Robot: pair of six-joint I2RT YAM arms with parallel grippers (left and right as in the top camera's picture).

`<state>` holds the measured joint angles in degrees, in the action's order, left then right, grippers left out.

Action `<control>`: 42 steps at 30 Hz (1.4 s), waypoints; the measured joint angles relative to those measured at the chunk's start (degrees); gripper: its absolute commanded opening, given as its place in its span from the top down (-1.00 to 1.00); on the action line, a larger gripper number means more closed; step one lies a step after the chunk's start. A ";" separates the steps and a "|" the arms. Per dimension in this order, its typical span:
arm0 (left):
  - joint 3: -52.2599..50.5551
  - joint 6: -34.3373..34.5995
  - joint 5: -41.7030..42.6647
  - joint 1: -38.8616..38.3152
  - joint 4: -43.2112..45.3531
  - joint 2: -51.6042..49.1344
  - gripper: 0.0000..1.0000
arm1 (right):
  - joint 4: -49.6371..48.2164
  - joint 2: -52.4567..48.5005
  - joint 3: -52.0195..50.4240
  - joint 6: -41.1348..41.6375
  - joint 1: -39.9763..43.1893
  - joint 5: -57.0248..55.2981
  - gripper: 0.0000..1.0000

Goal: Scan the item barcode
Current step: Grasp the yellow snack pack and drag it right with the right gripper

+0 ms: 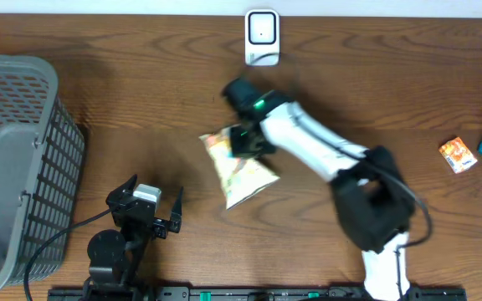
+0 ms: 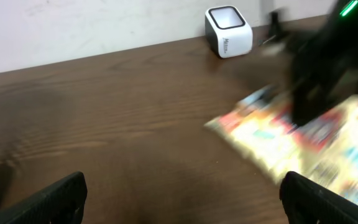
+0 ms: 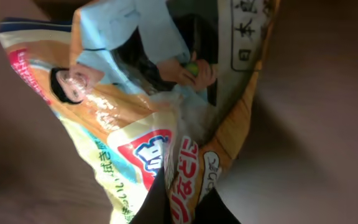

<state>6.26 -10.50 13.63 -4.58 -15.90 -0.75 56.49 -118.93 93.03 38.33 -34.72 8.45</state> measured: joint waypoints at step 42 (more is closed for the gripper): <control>0.00 0.02 0.00 0.00 0.00 0.00 -0.96 | 33.42 18.84 -0.24 25.75 7.23 -3.61 0.97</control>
<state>6.26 -10.48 13.63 -4.58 -15.90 -0.75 89.91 -100.09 92.79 64.07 -27.49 4.84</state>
